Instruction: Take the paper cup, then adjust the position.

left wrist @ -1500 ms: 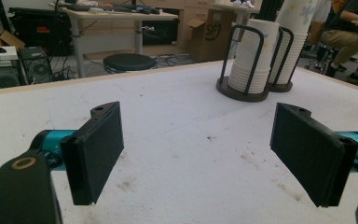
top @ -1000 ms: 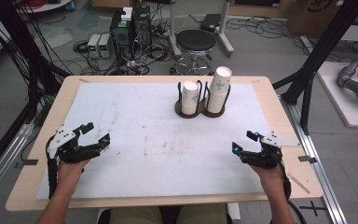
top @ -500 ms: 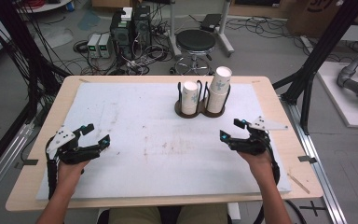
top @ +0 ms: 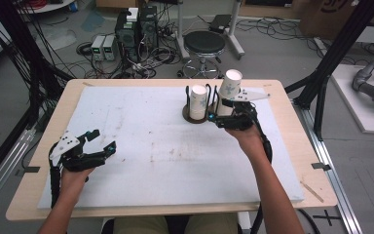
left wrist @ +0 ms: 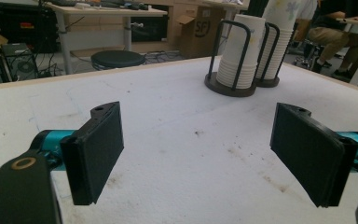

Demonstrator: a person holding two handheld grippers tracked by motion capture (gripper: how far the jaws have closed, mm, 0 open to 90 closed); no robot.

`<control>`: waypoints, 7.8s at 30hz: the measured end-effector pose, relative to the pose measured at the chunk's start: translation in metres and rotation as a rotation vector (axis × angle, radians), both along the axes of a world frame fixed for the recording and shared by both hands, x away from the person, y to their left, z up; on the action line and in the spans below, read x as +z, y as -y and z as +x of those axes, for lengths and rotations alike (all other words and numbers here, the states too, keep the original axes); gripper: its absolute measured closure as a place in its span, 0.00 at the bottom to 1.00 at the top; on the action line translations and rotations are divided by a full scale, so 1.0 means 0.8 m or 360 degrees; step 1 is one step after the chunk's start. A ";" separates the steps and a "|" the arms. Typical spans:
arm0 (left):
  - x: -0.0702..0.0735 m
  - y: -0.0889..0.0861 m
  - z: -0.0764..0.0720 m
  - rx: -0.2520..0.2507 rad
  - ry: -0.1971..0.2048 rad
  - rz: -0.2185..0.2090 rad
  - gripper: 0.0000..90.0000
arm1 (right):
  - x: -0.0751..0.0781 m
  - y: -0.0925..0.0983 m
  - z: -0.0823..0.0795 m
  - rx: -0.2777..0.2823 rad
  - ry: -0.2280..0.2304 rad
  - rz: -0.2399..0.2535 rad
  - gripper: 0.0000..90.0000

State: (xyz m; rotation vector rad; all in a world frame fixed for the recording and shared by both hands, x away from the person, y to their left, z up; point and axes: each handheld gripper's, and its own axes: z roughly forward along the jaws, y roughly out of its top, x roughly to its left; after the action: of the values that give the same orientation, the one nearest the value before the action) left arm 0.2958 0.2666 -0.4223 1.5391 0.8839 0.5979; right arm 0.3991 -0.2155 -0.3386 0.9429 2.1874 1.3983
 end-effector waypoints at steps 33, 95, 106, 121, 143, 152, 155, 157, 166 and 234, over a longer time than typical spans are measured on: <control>-0.003 -0.005 0.002 -0.0004 -0.0009 -0.0033 0.19 | -0.001 -0.077 0.128 -0.0134 -0.0177 -0.0263 0.24; -0.001 0.008 -0.003 -0.0179 0.0010 -0.0060 0.17 | 0.088 -0.016 0.022 0.0164 0.0036 -0.0155 0.42; -0.002 0.010 -0.008 -0.0237 0.0019 -0.0085 0.17 | 0.048 0.005 -0.038 0.0315 -0.0017 -0.0177 0.42; 0.004 0.030 -0.009 -0.0350 0.0093 -0.0026 0.17 | 0.029 -0.009 -0.051 0.0394 -0.0047 -0.0174 0.42; 0.031 0.093 -0.013 -0.0627 0.0119 -0.0011 0.17 | 0.026 -0.047 -0.075 0.0592 -0.0038 -0.0164 0.42; 0.030 0.139 -0.002 -0.0811 0.0108 0.0049 0.17 | 0.025 -0.060 -0.082 0.0653 -0.0048 -0.0151 0.42; 0.030 0.148 0.001 -0.0831 0.0105 0.0050 0.17 | 0.025 -0.061 -0.084 0.0664 -0.0042 -0.0161 0.42; 0.030 0.156 0.003 -0.0859 0.0096 0.0068 0.17 | 0.024 -0.064 -0.086 0.0675 -0.0051 -0.0157 0.42; 0.027 0.192 0.012 -0.0939 0.0093 0.0110 0.17 | 0.024 -0.072 -0.092 0.0733 -0.0065 -0.0165 0.42; 0.076 0.220 0.024 -0.1225 -0.0292 0.0924 0.36 | -0.016 -0.039 -0.108 0.0831 -0.0128 -0.0200 0.23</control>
State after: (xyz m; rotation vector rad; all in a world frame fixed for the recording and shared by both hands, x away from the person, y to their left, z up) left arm 0.3151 0.0908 -0.3611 2.3076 0.1797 0.1402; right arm 0.3124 -0.1840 -0.3512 0.3987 2.6725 1.4251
